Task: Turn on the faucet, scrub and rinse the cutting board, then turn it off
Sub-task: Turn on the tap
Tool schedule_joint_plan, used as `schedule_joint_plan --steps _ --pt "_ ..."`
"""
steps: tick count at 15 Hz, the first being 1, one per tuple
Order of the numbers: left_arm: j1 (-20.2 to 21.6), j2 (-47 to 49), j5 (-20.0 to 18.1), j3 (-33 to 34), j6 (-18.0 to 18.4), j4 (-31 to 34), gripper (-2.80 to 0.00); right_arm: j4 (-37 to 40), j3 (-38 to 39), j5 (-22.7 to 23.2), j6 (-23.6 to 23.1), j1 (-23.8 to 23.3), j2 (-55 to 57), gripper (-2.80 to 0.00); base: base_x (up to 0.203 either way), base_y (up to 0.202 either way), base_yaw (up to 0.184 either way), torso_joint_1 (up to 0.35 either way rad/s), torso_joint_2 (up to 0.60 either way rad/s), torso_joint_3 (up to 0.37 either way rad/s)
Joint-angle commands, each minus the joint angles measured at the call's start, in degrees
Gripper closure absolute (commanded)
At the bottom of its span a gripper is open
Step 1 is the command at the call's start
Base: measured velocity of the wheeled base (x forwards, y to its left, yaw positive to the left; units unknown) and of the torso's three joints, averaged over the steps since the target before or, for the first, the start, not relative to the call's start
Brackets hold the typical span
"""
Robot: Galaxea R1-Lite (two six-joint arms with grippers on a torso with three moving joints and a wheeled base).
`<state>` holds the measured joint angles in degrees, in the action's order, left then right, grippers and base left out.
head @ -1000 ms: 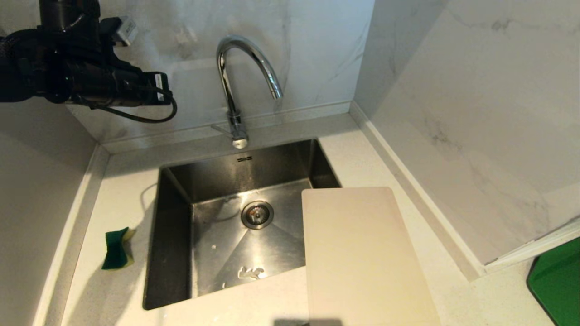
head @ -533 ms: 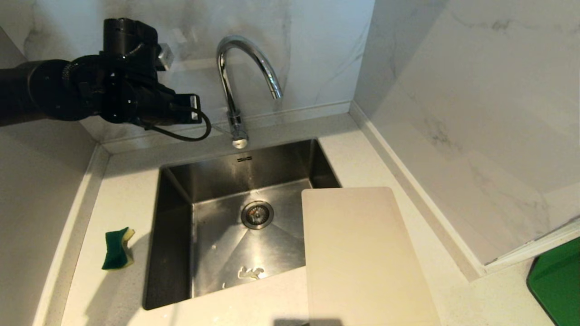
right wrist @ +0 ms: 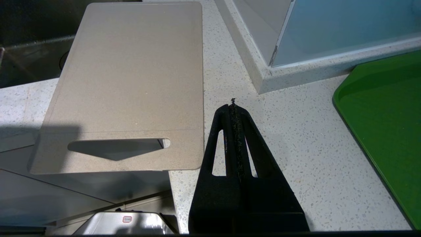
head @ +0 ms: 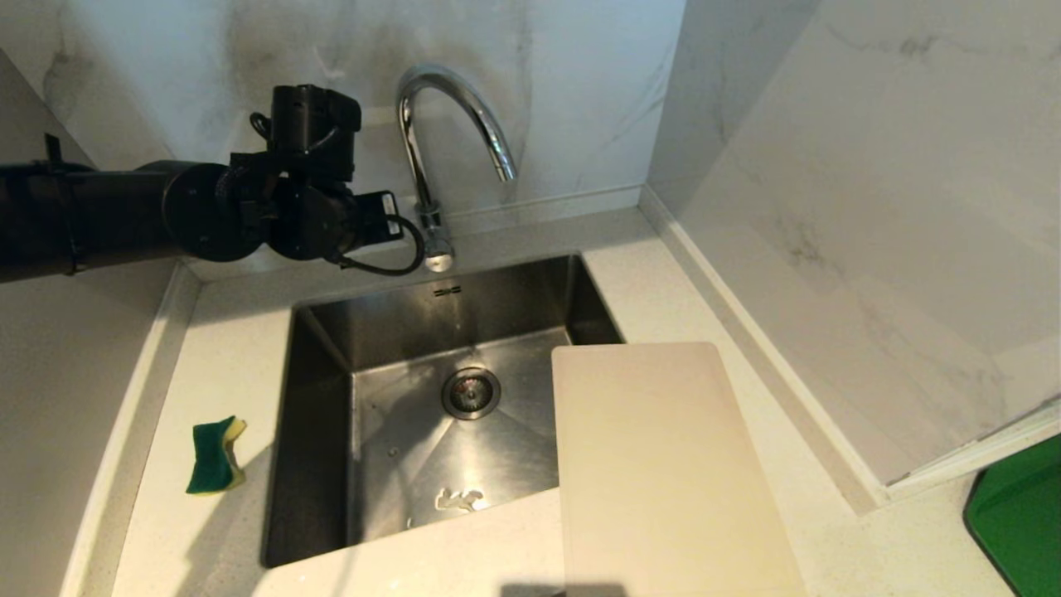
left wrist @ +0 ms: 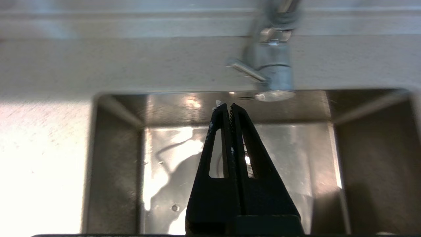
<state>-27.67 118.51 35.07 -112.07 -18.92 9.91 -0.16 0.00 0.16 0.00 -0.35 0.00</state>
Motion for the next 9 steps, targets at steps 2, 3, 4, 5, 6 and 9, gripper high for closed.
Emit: schedule_joint_plan --steps 2,3,4,5,6,9 --pt "-0.3 0.6 1.3 0.1 -2.2 0.1 0.00 0.0 0.0 0.0 0.0 0.0 0.0 0.00 0.000 0.000 0.000 0.000 0.00 0.000" --pt "-0.5 1.3 4.7 0.1 -2.4 0.1 0.00 0.0 0.0 0.0 0.0 0.0 0.0 0.00 0.000 0.000 0.000 0.000 0.00 0.000" --pt "-1.3 2.2 8.2 0.1 -2.8 -0.2 0.00 0.0 0.0 0.0 0.0 0.0 0.0 0.00 0.000 0.000 0.000 0.000 0.00 0.000" --pt "-1.9 2.6 9.0 0.0 -3.3 -1.2 0.00 0.0 0.0 0.0 0.0 0.0 0.0 0.00 0.000 0.000 0.000 0.000 0.00 0.000" --pt "-2.1 2.6 8.6 0.0 -3.1 -1.8 0.00 0.0 0.0 0.0 0.0 0.0 0.0 0.00 0.000 0.000 0.000 0.000 0.00 0.000" --pt "-2.1 3.6 4.5 -0.5 -3.0 -2.2 0.00 0.0 0.0 0.0 0.0 0.0 0.0 0.00 0.000 0.000 0.000 0.000 0.00 0.000"
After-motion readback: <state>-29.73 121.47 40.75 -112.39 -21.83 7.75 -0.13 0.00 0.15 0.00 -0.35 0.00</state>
